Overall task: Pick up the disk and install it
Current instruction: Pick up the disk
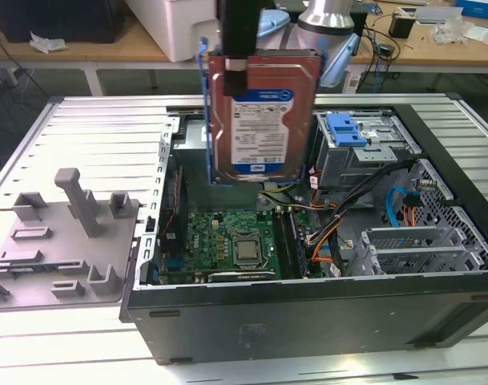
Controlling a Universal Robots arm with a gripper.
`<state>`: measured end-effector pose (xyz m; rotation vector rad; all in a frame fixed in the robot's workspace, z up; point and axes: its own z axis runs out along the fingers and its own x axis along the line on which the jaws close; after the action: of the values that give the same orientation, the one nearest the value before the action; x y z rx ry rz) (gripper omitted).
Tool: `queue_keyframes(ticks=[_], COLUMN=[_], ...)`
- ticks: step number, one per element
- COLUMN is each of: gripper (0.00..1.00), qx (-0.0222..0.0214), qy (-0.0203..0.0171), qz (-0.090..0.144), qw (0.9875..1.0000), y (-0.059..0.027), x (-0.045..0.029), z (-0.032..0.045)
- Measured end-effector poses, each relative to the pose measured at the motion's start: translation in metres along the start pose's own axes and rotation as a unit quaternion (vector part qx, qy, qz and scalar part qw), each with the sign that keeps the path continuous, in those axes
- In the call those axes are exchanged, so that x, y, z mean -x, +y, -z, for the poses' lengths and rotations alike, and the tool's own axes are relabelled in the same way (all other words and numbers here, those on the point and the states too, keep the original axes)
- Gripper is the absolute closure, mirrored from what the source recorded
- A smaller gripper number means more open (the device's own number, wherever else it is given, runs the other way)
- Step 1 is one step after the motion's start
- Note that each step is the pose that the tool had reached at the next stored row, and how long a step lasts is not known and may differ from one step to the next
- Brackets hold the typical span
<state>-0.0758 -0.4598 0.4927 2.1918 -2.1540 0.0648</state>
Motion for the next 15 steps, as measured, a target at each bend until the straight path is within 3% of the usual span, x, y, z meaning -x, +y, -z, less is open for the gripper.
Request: queue_keyframes(ticks=[9, 15], gripper=[0.63, 0.63], qx=[0.0000, 0.0000], qy=[0.0000, 0.0000], qz=[0.000, 0.000], qw=[1.0000, 1.0000], y=[-0.0457, -0.0514], x=[-0.0196, -0.0216], z=[-0.0002, -0.0003])
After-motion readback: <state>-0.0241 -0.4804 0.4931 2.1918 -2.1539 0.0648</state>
